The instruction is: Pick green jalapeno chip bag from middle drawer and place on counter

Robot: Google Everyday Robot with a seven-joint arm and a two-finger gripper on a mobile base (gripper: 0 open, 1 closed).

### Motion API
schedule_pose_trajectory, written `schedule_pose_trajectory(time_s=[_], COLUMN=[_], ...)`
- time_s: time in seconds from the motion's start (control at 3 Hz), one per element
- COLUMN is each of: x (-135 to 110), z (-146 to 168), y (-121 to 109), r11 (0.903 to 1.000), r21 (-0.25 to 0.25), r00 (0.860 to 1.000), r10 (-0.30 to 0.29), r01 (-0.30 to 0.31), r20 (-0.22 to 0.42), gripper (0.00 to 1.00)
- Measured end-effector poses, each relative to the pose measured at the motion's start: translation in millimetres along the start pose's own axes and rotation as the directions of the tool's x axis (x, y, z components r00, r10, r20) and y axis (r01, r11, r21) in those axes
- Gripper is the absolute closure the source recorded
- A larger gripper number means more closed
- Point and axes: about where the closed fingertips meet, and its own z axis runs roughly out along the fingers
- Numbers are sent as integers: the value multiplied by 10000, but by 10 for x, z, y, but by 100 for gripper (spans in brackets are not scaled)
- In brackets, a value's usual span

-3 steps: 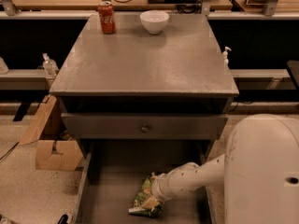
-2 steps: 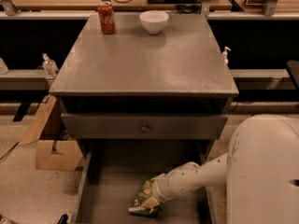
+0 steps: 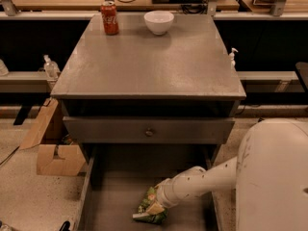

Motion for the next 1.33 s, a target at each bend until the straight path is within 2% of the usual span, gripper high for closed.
schedule_pose_trajectory(time_s=[0.33,0.67,1.0,1.33], x=[-212,-725,-1081,-1482], z=[-290,-1153,-2092,-3138], y=[-56,-269,-458,-507], r11=[10000,9986,9958,9927], r21=[58,522,888,1146], r00=[9996,9953,9915,9941], r10=[0,-110,114,256], r01=[-2,60,-231,-378], r20=[278,966,1296,1058], gripper=[100,100,100,100])
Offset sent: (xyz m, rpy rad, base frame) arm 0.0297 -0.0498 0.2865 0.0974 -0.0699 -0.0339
